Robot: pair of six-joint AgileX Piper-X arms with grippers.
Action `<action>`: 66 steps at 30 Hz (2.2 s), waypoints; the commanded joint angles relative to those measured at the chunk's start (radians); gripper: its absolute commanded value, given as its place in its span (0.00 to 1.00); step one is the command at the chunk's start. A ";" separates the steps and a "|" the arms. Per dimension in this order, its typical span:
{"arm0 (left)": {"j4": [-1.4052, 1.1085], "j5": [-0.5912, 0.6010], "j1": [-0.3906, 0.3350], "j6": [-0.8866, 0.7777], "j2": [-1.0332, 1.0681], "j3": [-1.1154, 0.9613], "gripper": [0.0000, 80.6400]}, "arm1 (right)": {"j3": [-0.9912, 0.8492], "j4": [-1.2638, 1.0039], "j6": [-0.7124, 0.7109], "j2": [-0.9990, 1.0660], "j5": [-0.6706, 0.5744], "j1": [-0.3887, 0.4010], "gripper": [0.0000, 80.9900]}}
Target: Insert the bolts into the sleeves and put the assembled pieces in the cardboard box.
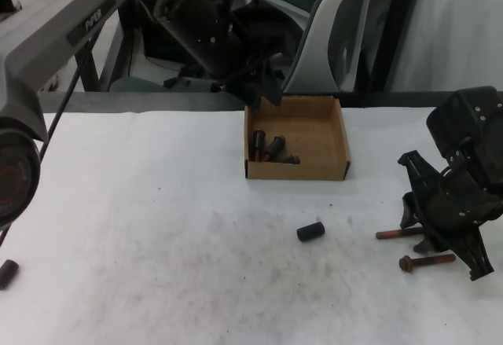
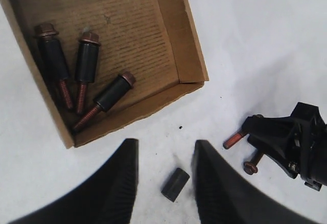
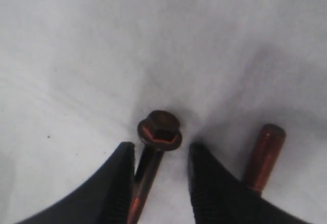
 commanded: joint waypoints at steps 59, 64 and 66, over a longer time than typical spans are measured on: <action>0.206 -0.412 -0.298 0.251 -0.063 0.014 0.34 | 0.674 -0.605 -0.795 -1.230 -0.309 -0.017 0.00; 0.186 -0.430 -0.301 0.258 -0.036 0.047 0.34 | 0.673 -0.580 -0.880 -1.267 -0.409 -0.017 0.00; 0.174 -0.430 -0.301 0.258 -0.027 0.056 0.34 | 0.673 -0.580 -0.948 -1.267 -0.454 -0.017 0.00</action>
